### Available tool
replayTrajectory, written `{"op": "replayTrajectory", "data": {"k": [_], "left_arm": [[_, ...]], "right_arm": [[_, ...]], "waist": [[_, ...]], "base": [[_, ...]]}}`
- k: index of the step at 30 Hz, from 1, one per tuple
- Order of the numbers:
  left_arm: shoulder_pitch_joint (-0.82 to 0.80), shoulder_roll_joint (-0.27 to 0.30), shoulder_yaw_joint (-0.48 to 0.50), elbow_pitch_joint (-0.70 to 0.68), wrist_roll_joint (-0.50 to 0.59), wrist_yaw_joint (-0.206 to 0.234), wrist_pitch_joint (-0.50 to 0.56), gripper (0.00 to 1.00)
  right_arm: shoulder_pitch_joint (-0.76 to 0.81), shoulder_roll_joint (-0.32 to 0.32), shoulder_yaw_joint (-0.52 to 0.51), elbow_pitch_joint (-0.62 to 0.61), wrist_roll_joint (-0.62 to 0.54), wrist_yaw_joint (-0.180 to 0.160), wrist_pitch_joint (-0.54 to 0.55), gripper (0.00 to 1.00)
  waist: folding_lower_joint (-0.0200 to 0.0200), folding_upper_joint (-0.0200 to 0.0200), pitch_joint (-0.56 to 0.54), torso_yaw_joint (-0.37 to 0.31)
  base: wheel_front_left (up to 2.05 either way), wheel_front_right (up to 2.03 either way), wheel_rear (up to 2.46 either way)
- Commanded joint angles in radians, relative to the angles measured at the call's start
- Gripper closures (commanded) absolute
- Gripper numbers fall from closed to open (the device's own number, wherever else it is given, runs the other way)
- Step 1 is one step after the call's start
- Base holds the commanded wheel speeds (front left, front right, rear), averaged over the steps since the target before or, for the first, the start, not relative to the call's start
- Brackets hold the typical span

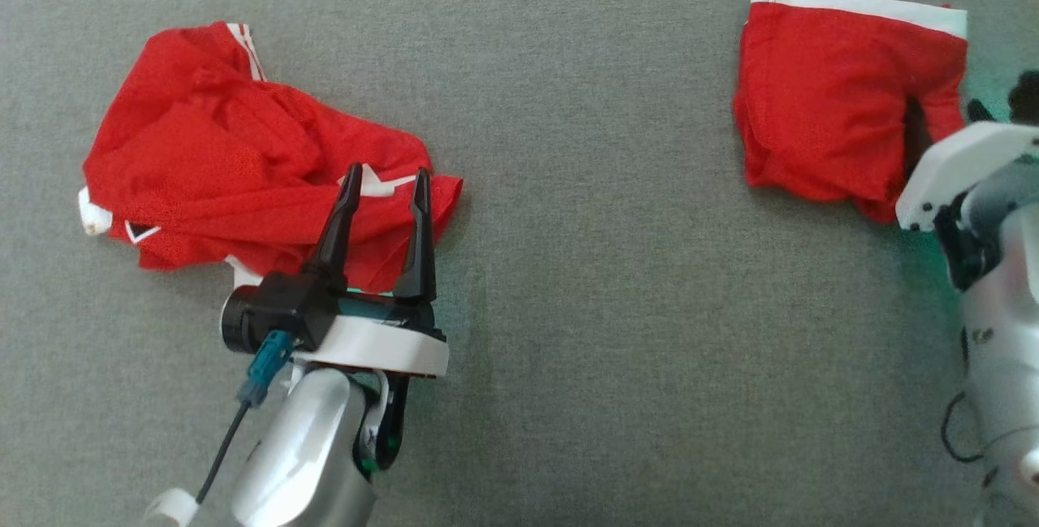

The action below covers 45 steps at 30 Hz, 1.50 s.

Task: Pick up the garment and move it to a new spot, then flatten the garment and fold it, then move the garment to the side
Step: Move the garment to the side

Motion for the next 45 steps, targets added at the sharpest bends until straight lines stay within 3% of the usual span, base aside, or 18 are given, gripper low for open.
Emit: {"op": "replayTrajectory", "data": {"k": [1,3,4,5,12,19,25,32,42,43,44,45], "left_arm": [[-0.036,0.007,0.028,-0.026,-0.002,0.008,-0.009,0.0],[-0.036,0.007,0.031,-0.024,-0.001,0.01,-0.009,0.0],[-0.036,0.007,0.032,-0.023,-0.001,0.011,-0.009,0.0],[-0.037,0.007,0.032,-0.022,-0.001,0.012,-0.009,0.0],[-0.036,0.007,0.036,-0.023,0.001,0.014,-0.009,0.0],[-0.037,0.007,0.045,-0.029,0.006,0.011,-0.009,0.0],[-0.045,0.007,0.052,-0.035,0.01,0.007,-0.009,0.0],[-0.046,0.007,0.057,-0.034,0.016,0.002,-0.009,0.0],[-0.049,0.007,0.061,-0.037,0.019,0.005,-0.009,0.0],[-0.049,0.007,0.061,-0.036,0.019,0.005,-0.009,0.0],[-0.048,0.007,0.061,-0.035,0.019,0.005,-0.009,0.0],[-0.047,0.007,0.061,-0.033,0.019,0.006,-0.009,0.0]], "right_arm": [[-0.022,-0.009,0.058,0.011,0.007,-0.002,0.014,0.0],[-0.028,-0.023,0.1,0.047,0.028,-0.002,0.025,0.04],[-0.03,-0.03,0.122,0.063,0.04,-0.002,0.03,0.66],[-0.033,-0.039,0.144,0.076,0.053,-0.002,0.035,1.0],[-0.056,-0.133,0.281,0.095,0.146,-0.002,0.042,1.0],[-0.064,-0.316,0.391,0.075,0.154,-0.002,0.017,1.0],[-0.067,-0.46,0.427,0.096,0.127,-0.002,-0.008,1.0],[-0.09,-0.524,0.413,0.141,0.078,-0.002,-0.046,1.0],[-0.137,-0.511,0.337,0.204,-0.018,-0.002,-0.087,1.0],[-0.14,-0.508,0.327,0.206,-0.031,-0.002,-0.094,0.37],[-0.143,-0.503,0.314,0.207,-0.041,-0.002,-0.1,0.0],[-0.144,-0.497,0.301,0.207,-0.052,-0.002,-0.106,0.0]], "waist": [[-0.0001,0.0,0.001,0.001],[-0.0001,0.0,-0.001,-0.001],[-0.0001,0.0,-0.002,-0.003],[-0.0001,0.0,-0.003,-0.005],[-0.0001,0.0,-0.016,-0.026],[-0.0001,0.0,-0.014,-0.037],[-0.0001,0.0,0.002,-0.032],[-0.0001,0.0,0.015,-0.022],[-0.0001,0.0,0.019,-0.014],[-0.0001,0.0,0.018,-0.015],[-0.0001,0.0,0.015,-0.016],[-0.0001,0.0,0.012,-0.017]], "base": [[0.0,0.0,0.0],[0.0,0.0,0.0],[0.0,0.0,0.0],[0.0,0.0,0.0],[0.0,0.0,0.0],[0.0,0.0,0.0],[0.0,0.0,0.0],[0.0,0.0,0.0],[0.0,0.0,0.0],[0.0,0.0,0.0],[0.0,0.0,0.0],[0.0,0.0,0.0]]}}
